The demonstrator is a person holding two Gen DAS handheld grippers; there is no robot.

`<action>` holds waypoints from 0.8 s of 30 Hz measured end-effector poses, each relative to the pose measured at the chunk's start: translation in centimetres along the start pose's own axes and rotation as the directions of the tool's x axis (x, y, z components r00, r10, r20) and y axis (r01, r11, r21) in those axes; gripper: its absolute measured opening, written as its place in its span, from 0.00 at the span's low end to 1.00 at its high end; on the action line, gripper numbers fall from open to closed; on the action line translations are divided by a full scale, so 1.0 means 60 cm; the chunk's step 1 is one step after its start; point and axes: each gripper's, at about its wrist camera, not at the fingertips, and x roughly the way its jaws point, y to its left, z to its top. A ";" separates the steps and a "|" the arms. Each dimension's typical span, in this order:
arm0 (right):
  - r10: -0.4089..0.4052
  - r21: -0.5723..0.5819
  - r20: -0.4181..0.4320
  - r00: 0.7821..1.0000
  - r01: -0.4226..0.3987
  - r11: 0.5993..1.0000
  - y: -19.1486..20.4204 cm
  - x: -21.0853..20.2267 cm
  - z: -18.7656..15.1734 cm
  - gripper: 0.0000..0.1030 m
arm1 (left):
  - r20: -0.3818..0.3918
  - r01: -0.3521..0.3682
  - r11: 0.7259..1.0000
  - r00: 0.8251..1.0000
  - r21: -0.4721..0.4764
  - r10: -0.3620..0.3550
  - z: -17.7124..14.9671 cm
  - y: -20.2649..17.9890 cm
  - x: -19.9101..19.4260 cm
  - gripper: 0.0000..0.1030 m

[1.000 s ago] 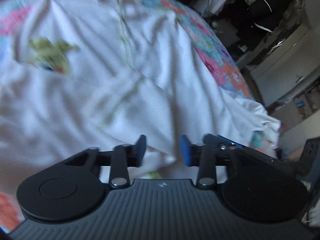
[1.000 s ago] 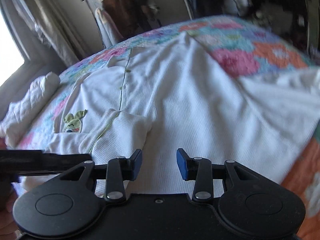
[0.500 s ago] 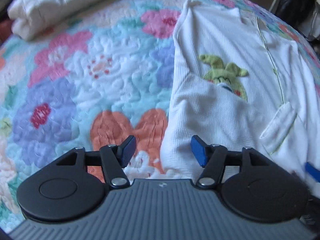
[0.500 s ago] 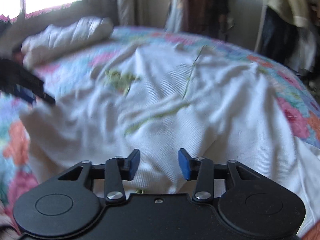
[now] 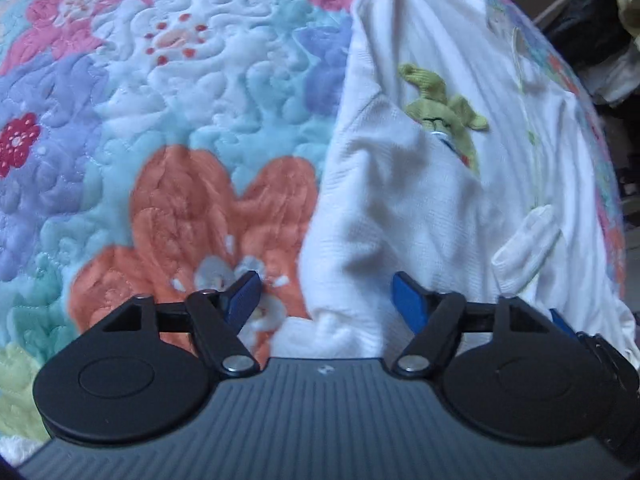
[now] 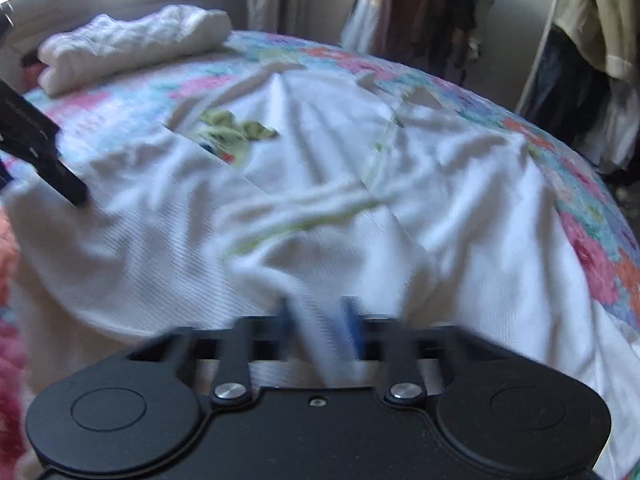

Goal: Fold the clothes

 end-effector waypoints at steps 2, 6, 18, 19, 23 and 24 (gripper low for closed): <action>-0.051 0.019 0.080 0.996 0.049 0.999 -0.012 -0.038 0.015 0.04 | 0.058 0.034 0.998 0.998 -0.057 -0.031 0.005 0.015 -0.021 0.10; -0.111 0.116 0.180 0.977 0.091 0.989 -0.065 -0.112 0.030 0.04 | 0.201 -0.036 0.999 0.979 0.015 0.032 0.007 0.007 -0.075 0.04; -0.068 0.611 -0.157 0.985 0.151 0.777 -0.254 -0.052 -0.110 0.16 | 0.057 0.002 0.993 0.998 0.116 -0.008 -0.020 -0.020 -0.033 0.31; -0.044 0.648 -0.147 0.988 0.130 0.751 -0.258 -0.055 -0.117 0.16 | 0.064 0.005 0.992 0.998 0.128 -0.013 -0.024 -0.023 -0.037 0.35; -0.106 0.588 -0.075 0.991 0.130 0.799 -0.238 -0.086 -0.094 0.26 | 0.102 -0.004 0.968 0.995 0.252 -0.022 -0.045 -0.054 -0.055 0.45; -0.134 0.555 -0.058 0.989 0.144 0.819 -0.229 -0.092 -0.087 0.35 | 0.110 -0.010 0.958 0.994 0.288 -0.023 -0.052 -0.062 -0.060 0.46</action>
